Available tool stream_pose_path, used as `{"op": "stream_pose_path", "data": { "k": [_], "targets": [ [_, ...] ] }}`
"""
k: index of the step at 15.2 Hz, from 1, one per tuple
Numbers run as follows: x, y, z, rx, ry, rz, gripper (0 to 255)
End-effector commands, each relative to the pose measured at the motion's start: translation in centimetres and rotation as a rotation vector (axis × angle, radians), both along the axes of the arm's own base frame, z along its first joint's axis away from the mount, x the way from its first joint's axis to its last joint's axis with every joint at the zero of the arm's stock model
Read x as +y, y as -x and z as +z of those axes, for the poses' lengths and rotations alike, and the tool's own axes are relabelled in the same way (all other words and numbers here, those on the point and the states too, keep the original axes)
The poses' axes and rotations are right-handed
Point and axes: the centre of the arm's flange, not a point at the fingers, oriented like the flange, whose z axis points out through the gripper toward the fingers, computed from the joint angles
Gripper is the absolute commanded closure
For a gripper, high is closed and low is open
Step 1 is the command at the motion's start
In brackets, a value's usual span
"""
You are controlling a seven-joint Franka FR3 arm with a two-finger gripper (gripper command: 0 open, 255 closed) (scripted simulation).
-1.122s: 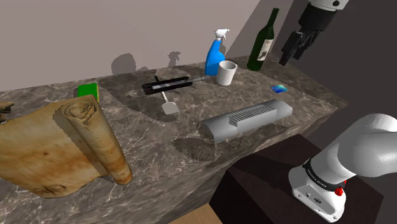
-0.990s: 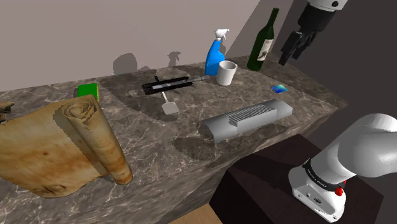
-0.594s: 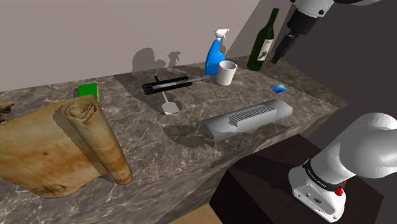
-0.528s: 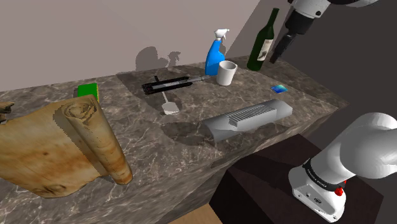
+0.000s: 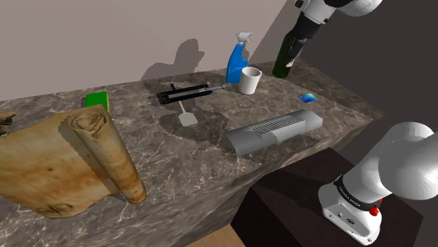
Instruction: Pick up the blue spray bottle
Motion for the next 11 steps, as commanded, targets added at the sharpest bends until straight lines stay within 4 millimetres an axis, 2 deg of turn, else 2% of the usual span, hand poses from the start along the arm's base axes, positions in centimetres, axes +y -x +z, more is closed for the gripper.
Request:
{"op": "stream_pose_path", "data": {
  "k": [1,6,11],
  "targets": [
    [-0.7,-2.7,-0.9,-0.031,-0.014,0.092,0],
    [-1.0,-9.1,-2.8,-0.097,-0.058,0.303,0],
    [0.1,-15.4,-4.2,-0.163,-0.102,0.515,0]
  ]
}}
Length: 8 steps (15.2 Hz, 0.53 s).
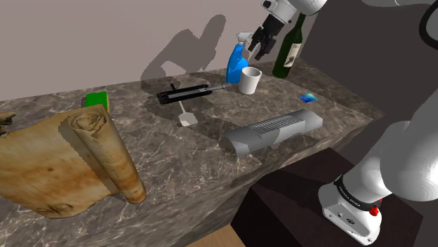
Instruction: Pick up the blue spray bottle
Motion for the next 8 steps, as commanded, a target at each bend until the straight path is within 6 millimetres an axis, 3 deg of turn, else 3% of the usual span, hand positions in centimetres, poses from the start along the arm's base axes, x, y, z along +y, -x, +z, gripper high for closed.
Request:
{"op": "stream_pose_path", "data": {
  "k": [1,2,8],
  "targets": [
    [0.7,-2.7,-0.7,-0.030,-0.019,0.092,0],
    [1.1,-3.9,-0.9,-0.044,-0.028,0.134,0],
    [1.2,-3.9,-3.5,-0.044,-0.028,0.135,0]
  ]
}}
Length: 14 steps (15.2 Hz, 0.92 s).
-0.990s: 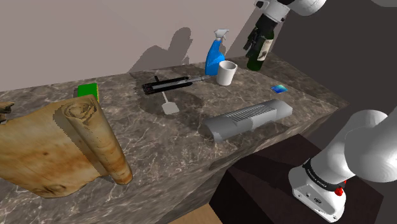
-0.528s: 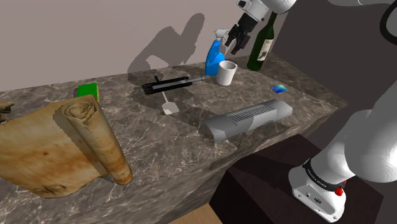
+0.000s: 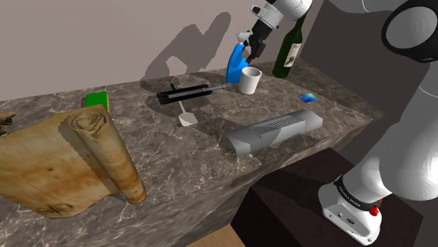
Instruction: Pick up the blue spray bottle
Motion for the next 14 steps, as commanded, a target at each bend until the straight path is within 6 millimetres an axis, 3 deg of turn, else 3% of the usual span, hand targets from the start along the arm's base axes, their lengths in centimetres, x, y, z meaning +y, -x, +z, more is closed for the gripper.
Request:
{"op": "stream_pose_path", "data": {
  "k": [1,4,5,14],
  "targets": [
    [0.0,0.1,-1.1,-0.001,0.000,0.001,0],
    [0.0,0.1,-1.9,-0.001,0.000,0.001,0],
    [0.0,0.2,-2.0,-0.001,0.000,0.001,255],
    [0.0,0.1,-2.0,-0.001,0.000,0.001,255]
  ]
}}
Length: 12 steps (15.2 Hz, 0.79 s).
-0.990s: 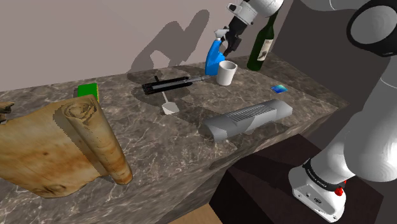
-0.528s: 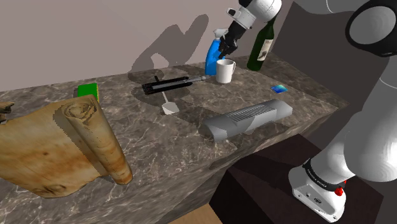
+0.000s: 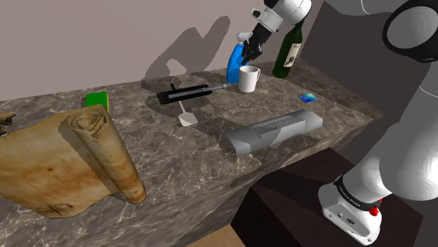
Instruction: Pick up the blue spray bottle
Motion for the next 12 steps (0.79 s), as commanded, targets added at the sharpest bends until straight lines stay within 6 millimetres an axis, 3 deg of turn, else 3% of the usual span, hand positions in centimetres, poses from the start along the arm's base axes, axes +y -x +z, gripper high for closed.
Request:
{"op": "stream_pose_path", "data": {
  "k": [1,12],
  "targets": [
    [0.1,-0.2,-0.2,0.015,0.001,0.003,255],
    [0.1,-0.2,5.6,0.015,0.001,0.003,255]
  ]
}}
